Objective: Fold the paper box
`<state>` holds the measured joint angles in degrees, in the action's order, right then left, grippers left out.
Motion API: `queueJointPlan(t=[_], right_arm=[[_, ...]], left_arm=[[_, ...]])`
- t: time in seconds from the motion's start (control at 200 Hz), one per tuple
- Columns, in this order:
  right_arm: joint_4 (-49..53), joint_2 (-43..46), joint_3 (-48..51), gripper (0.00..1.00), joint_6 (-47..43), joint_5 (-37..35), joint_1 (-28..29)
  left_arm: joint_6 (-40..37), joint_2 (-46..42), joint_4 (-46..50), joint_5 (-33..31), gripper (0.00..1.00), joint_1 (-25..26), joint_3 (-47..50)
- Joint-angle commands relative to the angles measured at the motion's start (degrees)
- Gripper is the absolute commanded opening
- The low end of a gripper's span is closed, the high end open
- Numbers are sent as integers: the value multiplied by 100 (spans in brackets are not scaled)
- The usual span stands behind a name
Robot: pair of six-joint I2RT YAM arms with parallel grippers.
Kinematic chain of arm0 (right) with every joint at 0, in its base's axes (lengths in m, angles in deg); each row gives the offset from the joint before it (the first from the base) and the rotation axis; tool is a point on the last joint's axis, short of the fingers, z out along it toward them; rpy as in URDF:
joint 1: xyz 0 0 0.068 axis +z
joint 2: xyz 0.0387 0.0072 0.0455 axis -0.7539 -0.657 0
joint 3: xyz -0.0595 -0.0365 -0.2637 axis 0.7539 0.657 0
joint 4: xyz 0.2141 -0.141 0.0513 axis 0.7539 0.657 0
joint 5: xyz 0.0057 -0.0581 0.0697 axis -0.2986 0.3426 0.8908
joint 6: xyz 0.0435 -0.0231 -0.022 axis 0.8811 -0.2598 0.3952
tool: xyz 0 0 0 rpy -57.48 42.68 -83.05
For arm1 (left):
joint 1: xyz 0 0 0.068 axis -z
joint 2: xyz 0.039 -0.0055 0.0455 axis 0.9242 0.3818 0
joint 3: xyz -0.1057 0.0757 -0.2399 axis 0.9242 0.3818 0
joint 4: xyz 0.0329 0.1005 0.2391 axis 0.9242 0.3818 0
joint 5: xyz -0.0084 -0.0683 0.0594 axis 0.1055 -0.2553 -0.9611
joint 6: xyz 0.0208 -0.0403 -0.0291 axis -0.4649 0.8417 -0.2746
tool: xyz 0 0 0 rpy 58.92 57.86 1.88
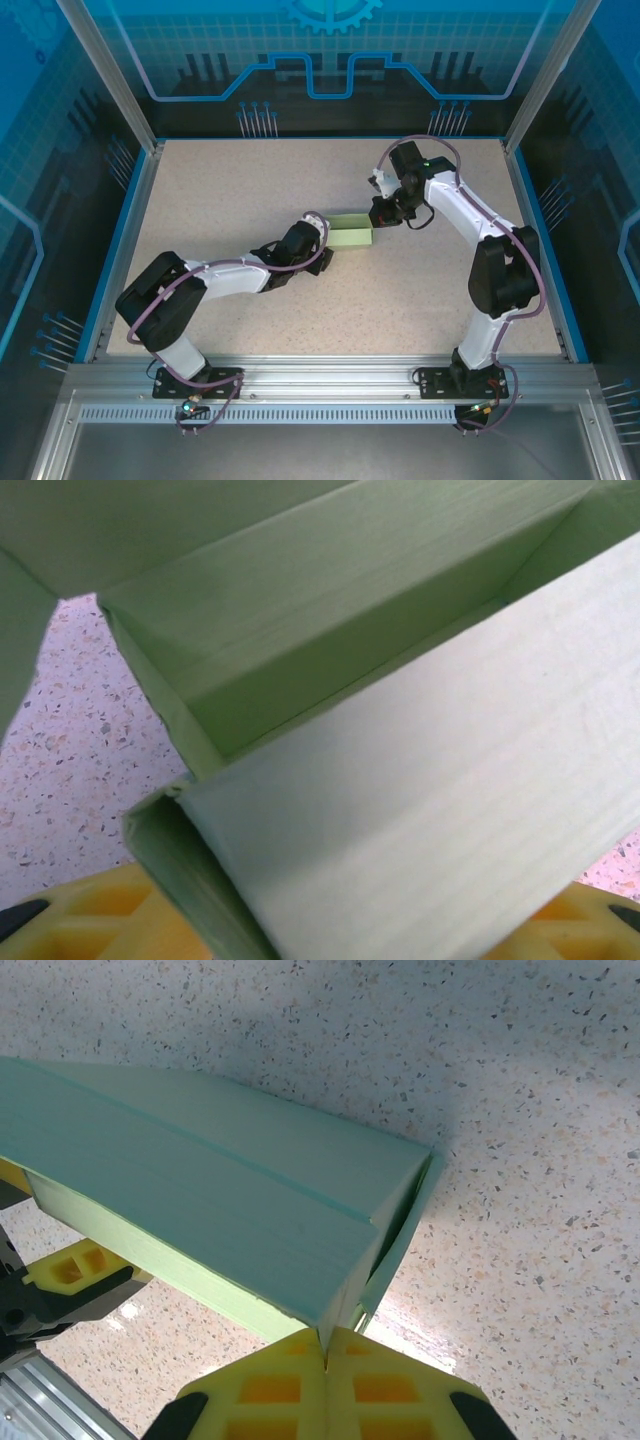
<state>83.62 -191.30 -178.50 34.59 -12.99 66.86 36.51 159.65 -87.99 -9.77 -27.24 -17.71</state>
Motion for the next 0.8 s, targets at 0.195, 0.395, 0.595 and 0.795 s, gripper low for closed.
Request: queueJointPlan(t=[0.195, 0.395, 0.595, 0.795], right_arm=[[196, -38, 158, 0, -241, 155, 10], [75, 43, 252, 0, -350, 110, 52], [59, 63, 302, 0, -453, 53, 78], [-35, 116, 398, 0, -509, -13, 166]], left_arm=[[473, -91, 220, 236, 54, 55, -331], [825, -149, 408, 311, 54, 47, -394], [999, -180, 527, 401, 53, -17, -428], [1153, -206, 620, 556, 53, -113, -455]])
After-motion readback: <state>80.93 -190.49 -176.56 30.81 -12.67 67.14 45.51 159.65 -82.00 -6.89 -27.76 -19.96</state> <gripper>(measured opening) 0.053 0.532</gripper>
